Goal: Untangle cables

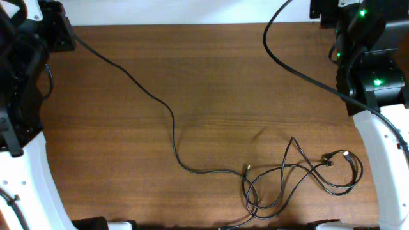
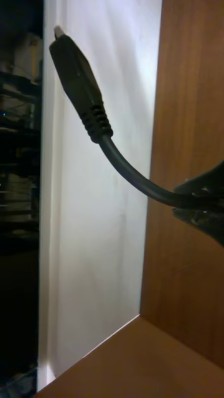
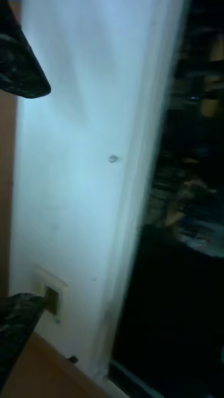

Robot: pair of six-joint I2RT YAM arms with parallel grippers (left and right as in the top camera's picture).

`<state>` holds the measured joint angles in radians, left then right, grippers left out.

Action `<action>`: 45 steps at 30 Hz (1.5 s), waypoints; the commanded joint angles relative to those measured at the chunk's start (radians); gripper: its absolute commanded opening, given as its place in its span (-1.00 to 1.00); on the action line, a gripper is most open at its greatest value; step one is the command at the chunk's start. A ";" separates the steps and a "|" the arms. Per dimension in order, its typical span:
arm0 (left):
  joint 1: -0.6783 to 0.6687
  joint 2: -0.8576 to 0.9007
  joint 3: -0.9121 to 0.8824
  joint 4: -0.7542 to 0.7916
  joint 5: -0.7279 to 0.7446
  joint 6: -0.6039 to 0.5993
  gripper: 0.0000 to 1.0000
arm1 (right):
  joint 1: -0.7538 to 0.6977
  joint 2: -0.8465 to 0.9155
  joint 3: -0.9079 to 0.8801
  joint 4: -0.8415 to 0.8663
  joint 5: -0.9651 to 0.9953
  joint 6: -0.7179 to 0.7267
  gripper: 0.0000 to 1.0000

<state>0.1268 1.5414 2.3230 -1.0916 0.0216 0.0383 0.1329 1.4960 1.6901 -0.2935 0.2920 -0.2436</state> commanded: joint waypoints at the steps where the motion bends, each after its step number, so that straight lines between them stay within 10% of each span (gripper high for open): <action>1: -0.003 -0.024 0.016 0.025 -0.003 0.035 -1.00 | 0.004 -0.079 0.000 -0.140 0.015 -0.055 0.98; 15: -0.002 -0.042 0.015 -0.001 -0.029 0.072 -1.00 | 0.004 -0.327 -0.612 -0.208 0.062 0.195 0.98; 24: -0.002 -0.059 0.015 -0.010 -0.028 0.072 -1.00 | 0.005 -0.298 -0.768 -0.587 0.092 1.190 0.98; 33: -0.002 -0.059 0.015 -0.027 -0.028 0.071 -1.00 | 0.014 -0.298 -0.767 -0.665 -0.304 1.405 0.98; 42: -0.002 -0.059 0.015 -0.029 -0.028 0.071 -1.00 | 0.175 -0.293 -0.892 -0.667 -0.257 1.435 1.00; 43: -0.002 -0.059 0.015 -0.030 -0.028 0.071 -1.00 | 0.175 -0.291 -0.908 -0.663 -0.251 1.435 0.92; 45: -0.002 -0.059 0.015 -0.032 -0.028 0.071 -1.00 | 0.175 -0.291 -0.955 -0.615 -0.243 1.435 -0.21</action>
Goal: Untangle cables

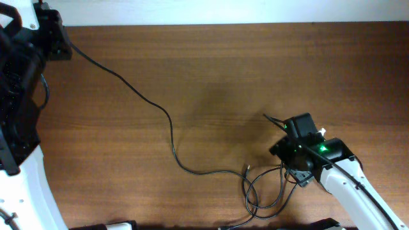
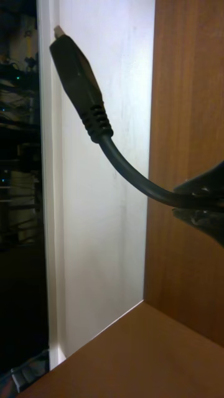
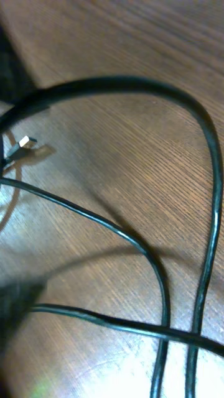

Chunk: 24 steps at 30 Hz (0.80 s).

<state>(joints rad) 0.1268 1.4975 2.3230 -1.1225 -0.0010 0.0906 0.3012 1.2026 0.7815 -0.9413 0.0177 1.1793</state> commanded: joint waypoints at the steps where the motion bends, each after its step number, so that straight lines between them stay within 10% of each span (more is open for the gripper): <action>1: -0.002 -0.015 0.015 -0.001 -0.006 0.019 -1.00 | 0.006 0.002 -0.060 0.043 0.031 0.012 -0.32; 2: -0.002 -0.015 0.015 -0.001 -0.006 0.019 -1.00 | 0.006 0.002 -0.073 0.047 0.032 0.012 -0.42; 3: -0.002 -0.015 0.015 -0.001 -0.006 0.019 -1.00 | 0.006 0.002 -0.078 0.048 0.032 0.012 -0.92; 8: -0.002 -0.015 0.015 -0.005 -0.006 0.019 -1.00 | 0.006 -0.001 -0.034 0.224 0.039 -0.051 -0.92; 16: -0.002 -0.015 0.015 -0.007 -0.006 0.019 -1.00 | 0.006 -0.001 0.620 0.214 0.259 -0.671 -0.92; 24: -0.002 -0.014 0.015 -0.009 -0.006 0.019 -1.00 | 0.002 0.073 0.993 0.323 0.390 -0.833 -0.92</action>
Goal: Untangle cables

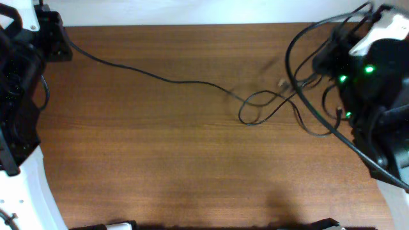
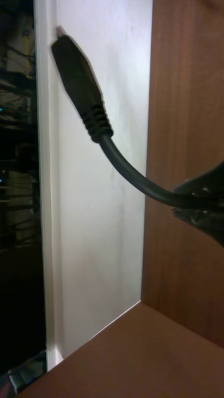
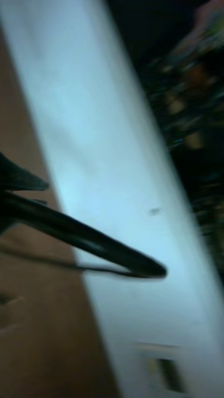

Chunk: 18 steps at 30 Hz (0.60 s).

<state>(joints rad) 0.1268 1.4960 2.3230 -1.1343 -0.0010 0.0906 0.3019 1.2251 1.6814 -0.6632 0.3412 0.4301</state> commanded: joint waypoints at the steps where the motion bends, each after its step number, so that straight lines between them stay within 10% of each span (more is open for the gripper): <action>1: -0.002 -0.012 0.015 0.003 -0.006 0.019 -1.00 | -0.010 0.076 0.120 0.058 0.100 -0.086 -0.92; 9: -0.002 -0.013 0.015 0.003 -0.006 0.019 -1.00 | -0.333 0.518 0.379 -0.029 -0.005 -0.085 -0.92; 18: -0.002 0.003 0.015 0.003 -0.051 0.019 -1.00 | -0.487 0.546 0.842 0.043 -0.005 -0.090 -0.92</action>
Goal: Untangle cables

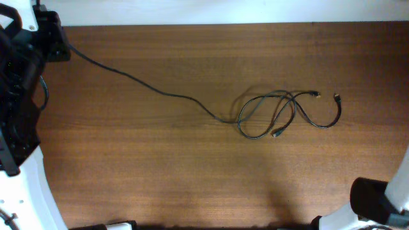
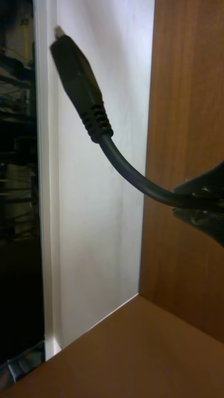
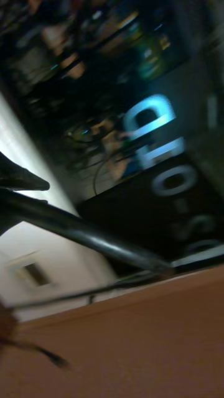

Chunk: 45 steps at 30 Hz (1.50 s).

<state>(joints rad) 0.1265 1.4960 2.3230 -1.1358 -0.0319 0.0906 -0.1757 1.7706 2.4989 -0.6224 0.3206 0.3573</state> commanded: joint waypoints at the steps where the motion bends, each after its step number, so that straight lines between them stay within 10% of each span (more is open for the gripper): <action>1: -0.002 0.006 0.015 0.004 -0.021 0.019 -1.00 | -0.025 0.021 0.024 -0.006 0.029 -0.017 -0.93; 30: -0.002 0.008 0.015 -0.004 -0.017 0.020 -1.00 | -0.208 0.953 0.024 0.038 0.053 -0.114 -0.92; 31: -0.002 0.008 0.015 -0.003 -0.017 0.019 -1.00 | -0.206 0.954 0.024 0.027 0.053 -0.114 -0.83; 32: -0.002 0.008 0.015 -0.004 -0.017 0.020 -1.00 | -0.204 0.946 0.024 0.027 0.053 -0.114 0.98; 45: -0.002 0.027 0.015 -0.044 -0.100 0.008 -1.00 | -0.072 0.404 0.176 -0.426 -0.083 -0.142 0.98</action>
<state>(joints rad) 0.1253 1.5227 2.3230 -1.1820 -0.0822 0.0933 -0.2955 2.2181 2.6778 -0.9173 0.2707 0.1738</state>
